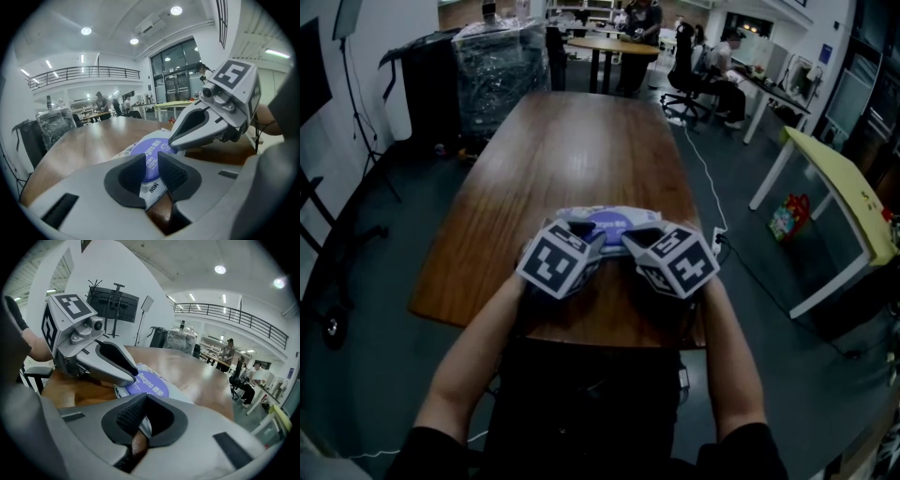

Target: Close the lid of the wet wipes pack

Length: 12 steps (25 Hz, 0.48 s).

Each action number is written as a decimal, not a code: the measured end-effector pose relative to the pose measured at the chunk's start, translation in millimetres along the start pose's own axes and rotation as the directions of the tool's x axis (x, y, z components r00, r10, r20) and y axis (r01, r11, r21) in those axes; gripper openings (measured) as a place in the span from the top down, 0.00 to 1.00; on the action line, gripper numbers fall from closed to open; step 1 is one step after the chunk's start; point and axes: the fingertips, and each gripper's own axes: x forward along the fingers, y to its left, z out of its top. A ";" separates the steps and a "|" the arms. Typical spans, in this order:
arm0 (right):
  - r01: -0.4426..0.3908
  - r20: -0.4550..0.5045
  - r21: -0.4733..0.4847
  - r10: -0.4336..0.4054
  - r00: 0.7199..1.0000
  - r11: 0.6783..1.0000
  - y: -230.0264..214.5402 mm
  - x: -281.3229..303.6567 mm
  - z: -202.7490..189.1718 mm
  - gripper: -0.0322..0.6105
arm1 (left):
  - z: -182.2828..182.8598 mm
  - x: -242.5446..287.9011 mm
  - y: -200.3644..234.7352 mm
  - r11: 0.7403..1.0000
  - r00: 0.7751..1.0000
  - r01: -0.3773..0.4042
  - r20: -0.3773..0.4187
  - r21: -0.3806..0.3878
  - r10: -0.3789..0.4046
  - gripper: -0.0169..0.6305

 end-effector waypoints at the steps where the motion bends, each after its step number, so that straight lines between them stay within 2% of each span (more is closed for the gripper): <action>1: 0.000 -0.002 0.001 0.000 1.000 1.000 -0.5 -0.5 -0.1 0.93 | 1.7 0.6 -1.8 1.000 1.000 0.004 -0.001 0.001 -0.004 0.84; 7: 0.003 -0.004 0.001 -0.003 1.000 1.000 -1.3 1.5 -1.9 0.93 | 0.2 1.1 0.2 1.000 1.000 0.005 0.009 -0.005 -0.005 0.84; 12: 0.024 0.045 0.009 -0.024 0.999 1.000 1.4 -7.9 4.5 0.93 | 6.2 -7.3 0.6 0.999 0.998 -0.010 0.066 -0.032 0.012 0.84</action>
